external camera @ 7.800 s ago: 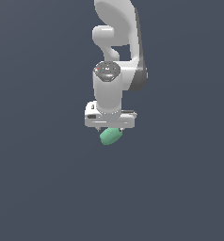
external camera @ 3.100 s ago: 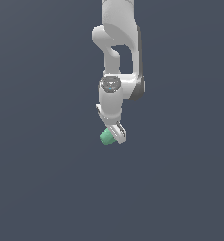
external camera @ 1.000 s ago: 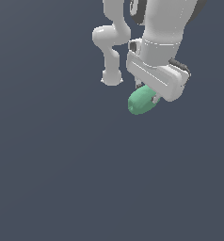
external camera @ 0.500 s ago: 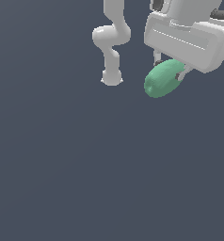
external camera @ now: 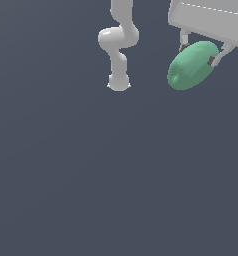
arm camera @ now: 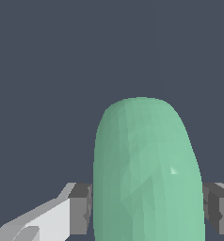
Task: Pick up the object and move it to a goal position.
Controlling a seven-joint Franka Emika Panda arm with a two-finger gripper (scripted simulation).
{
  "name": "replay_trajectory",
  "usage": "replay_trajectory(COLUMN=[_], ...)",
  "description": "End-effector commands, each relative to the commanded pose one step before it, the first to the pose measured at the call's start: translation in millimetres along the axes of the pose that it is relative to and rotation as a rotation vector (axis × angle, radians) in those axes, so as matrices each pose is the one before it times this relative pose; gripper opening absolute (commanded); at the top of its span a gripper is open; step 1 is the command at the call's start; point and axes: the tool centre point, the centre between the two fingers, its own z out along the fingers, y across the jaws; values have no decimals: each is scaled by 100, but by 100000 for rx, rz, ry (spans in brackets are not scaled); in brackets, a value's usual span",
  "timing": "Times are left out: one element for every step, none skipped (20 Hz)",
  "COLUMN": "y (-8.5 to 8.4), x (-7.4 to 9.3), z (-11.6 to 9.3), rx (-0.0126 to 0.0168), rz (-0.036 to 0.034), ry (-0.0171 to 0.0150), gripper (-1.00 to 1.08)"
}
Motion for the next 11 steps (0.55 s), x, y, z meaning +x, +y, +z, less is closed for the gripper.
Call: replay_trajectory(y=[-268, -85, -75, -66, -57, -48, -39, -31, -22, -13, -4], x=[-238, -70, -60, -51, -42, -33, -26, -19, -13, -7, -2], z=[-750, -212, -184, -157, -132, -108, -85, -64, -44, -25, -8], rx=[-13, 0, 0, 0, 0, 0, 0, 0, 0, 0, 0], rz=[32, 0, 0, 0, 0, 0, 0, 0, 0, 0, 0], ry=[-8, 0, 0, 0, 0, 0, 0, 0, 0, 0, 0], gripper=[-100, -100, -100, -100, -100, -100, -100, -100, -100, -100, -100])
